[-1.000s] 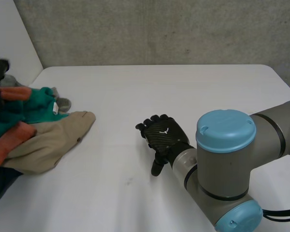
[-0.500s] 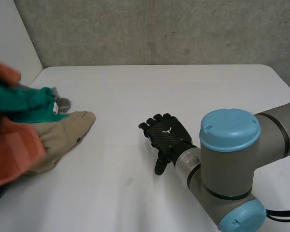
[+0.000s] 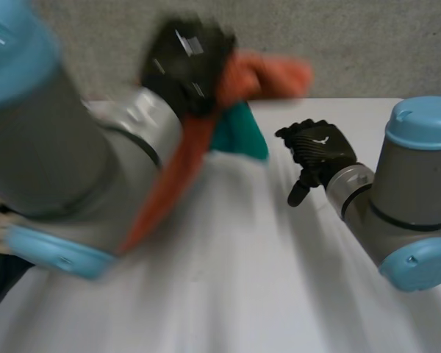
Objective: Fold the laundry.
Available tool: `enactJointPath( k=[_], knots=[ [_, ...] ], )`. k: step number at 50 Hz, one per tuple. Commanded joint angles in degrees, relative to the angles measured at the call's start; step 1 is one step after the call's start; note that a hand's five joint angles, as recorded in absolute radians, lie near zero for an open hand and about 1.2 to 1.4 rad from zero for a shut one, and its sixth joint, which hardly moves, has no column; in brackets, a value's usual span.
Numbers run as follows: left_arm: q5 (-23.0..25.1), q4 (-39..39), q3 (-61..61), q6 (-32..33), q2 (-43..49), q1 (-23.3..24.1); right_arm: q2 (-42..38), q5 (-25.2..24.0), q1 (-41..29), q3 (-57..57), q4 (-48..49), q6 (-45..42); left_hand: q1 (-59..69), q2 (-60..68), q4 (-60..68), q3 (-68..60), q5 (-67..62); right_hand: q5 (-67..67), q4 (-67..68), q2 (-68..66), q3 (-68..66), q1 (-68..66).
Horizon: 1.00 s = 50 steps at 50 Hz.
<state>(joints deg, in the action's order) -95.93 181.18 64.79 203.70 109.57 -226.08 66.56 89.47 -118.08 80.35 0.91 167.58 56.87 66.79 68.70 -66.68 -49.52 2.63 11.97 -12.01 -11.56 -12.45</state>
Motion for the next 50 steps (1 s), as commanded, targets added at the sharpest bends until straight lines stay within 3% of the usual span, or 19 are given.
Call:
enactJointPath(
  k=[1,4,7,17,22,30,40,44,49,50],
  knots=[
    [-1.5,-1.3,3.1,-1.0,10.8,4.3,-2.6,0.4,4.5,-1.2,0.1,-0.4,5.8,-4.2,-6.1,4.0,-3.1,-2.6,-2.0,2.0,1.6,2.5],
    [-0.8,-1.1,3.7,-1.2,11.5,5.3,-4.8,0.6,6.2,-2.9,-0.6,-0.8,-36.1,-46.0,-47.9,45.9,38.7,-2.6,-2.0,2.0,1.6,2.5],
    [-1.0,-1.0,4.0,-0.8,9.5,4.3,-5.8,1.2,7.4,-4.4,-2.7,-1.3,-46.9,-56.8,-58.7,56.7,49.5,-2.6,-2.0,2.0,1.6,2.5],
    [-0.9,-1.3,14.1,-2.3,-5.8,-4.1,-1.2,-0.8,7.2,-7.4,-8.2,-2.3,-46.9,-56.8,-58.7,56.7,49.5,-2.6,-2.0,2.0,1.6,2.5],
    [0.6,-1.4,25.2,-1.9,-12.9,-9.8,2.9,-6.4,4.0,-7.4,-15.1,-11.1,-46.9,-56.8,-58.7,56.7,49.5,-2.6,-2.0,2.0,1.6,2.5],
    [2.8,-1.1,40.8,-1.2,-18.4,-17.0,2.8,-8.6,0.7,-8.5,-20.9,-16.7,-46.9,-56.8,-58.7,56.7,49.5,-2.6,-2.0,2.0,1.6,2.5],
    [7.8,1.7,49.6,-0.6,-16.8,-23.5,-6.1,-14.9,-3.3,-12.2,-24.5,-16.9,-46.9,-56.8,-58.7,56.7,49.5,-2.6,-2.0,2.0,1.6,2.5],
    [9.2,2.9,50.0,0.8,-13.1,-25.3,-9.0,-14.4,-5.0,-12.5,-23.2,-15.6,-46.9,-56.8,-58.7,56.7,49.5,-0.8,-0.1,0.2,-0.3,0.6],
    [9.8,4.8,48.9,3.1,-7.0,-26.6,-11.0,-11.6,-5.9,-11.8,-18.4,-13.4,-41.6,-51.6,-53.5,51.5,44.3,13.3,14.0,-13.9,-14.4,-13.5],
    [9.8,5.4,48.3,4.2,-5.1,-26.8,-11.1,-10.9,-6.1,-11.2,-16.3,-12.8,-34.6,-44.5,-46.4,44.4,37.3,24.0,24.7,-24.6,-25.1,-24.2]
  ],
)
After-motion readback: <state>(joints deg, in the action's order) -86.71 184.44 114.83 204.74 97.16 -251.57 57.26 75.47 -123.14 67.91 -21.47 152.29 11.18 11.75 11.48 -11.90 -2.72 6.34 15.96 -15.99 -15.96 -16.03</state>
